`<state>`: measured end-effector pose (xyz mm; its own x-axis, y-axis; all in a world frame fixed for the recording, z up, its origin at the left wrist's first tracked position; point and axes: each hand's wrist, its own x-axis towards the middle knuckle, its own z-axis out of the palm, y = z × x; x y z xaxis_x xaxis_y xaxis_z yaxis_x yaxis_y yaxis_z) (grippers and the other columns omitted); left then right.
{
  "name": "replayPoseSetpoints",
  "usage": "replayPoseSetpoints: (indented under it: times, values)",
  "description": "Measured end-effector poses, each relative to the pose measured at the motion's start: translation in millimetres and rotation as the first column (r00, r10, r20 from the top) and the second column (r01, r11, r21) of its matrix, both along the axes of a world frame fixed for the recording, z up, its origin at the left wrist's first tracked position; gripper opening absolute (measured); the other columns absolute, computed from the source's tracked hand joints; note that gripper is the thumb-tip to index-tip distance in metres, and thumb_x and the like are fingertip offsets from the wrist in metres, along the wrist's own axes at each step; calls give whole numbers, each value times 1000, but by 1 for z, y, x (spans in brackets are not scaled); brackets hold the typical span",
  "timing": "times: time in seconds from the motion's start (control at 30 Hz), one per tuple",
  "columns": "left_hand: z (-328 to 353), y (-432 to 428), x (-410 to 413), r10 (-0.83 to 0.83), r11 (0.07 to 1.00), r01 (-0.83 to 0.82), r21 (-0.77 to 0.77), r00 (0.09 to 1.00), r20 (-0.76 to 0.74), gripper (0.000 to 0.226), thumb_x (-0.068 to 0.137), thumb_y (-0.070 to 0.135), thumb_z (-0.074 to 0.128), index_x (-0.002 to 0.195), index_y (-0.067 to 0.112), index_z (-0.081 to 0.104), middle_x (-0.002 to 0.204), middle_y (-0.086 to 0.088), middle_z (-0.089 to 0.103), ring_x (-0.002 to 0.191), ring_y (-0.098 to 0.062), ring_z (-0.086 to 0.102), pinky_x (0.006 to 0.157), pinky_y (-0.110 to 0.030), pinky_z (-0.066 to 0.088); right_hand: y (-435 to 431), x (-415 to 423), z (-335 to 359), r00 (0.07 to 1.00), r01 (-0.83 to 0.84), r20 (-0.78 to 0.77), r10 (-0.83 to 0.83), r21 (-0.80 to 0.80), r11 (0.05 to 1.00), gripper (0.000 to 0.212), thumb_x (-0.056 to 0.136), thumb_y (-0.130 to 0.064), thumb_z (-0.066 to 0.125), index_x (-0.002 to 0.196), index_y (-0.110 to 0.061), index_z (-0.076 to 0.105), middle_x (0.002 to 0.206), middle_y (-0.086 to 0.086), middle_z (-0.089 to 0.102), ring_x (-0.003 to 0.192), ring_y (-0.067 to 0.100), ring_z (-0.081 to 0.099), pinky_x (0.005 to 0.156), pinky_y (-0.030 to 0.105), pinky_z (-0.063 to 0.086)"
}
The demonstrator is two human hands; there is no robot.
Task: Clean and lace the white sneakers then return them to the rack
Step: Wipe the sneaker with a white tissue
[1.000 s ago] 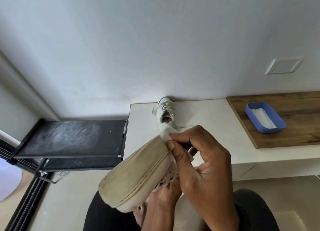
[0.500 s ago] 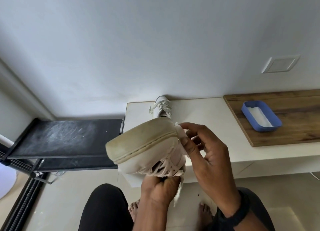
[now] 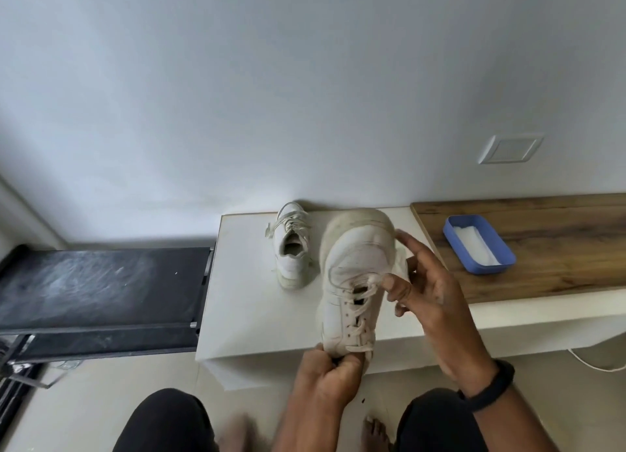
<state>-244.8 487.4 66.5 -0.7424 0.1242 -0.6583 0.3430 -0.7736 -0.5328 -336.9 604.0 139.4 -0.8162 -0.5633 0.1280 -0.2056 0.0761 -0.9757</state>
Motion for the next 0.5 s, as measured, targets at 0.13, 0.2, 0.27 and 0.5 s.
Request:
replayPoseSetpoints:
  times: [0.13, 0.2, 0.27, 0.5]
  values:
    - [-21, 15, -34, -102, 980, 114, -165, 992, 79, 44, 97, -1, 37, 134, 5, 60, 122, -23, 64, 107, -41, 60, 71, -50, 61, 9, -55, -18, 993, -6, 115, -7, 106, 994, 60, 61, -46, 91, 112, -23, 68, 75, 0, 68, 61, 18, 55, 50, 29, 44]
    - [-26, 20, -51, -121, 974, 137, -181, 988, 98, 40, 97, 1, 39, 132, -1, 59, 117, -27, 62, 124, -37, 56, 101, -40, 51, 8, -85, -28, 984, 44, 168, -66, 132, 990, 56, 59, -43, 91, 102, -15, 69, 66, 6, 61, 55, 21, 46, 46, 31, 37]
    - [-25, 22, -72, -124, 980, 138, -140, 987, 106, 35, 105, 13, 40, 124, -9, 58, 107, -31, 59, 125, -35, 55, 105, -35, 45, 4, -118, -38, 973, 84, 201, -115, 158, 984, 52, 59, -40, 87, 96, -9, 69, 64, 6, 56, 53, 18, 42, 45, 29, 34]
    - [-45, 5, -161, 46, 999, -44, -20, 994, 98, 27, 103, 16, 50, 105, -8, 63, 96, -22, 69, 91, -33, 65, 100, -32, 50, -40, -245, -70, 884, -158, 468, 5, 287, 945, 41, 66, -34, 88, 96, -14, 68, 78, 0, 62, 51, 10, 40, 48, 23, 30]
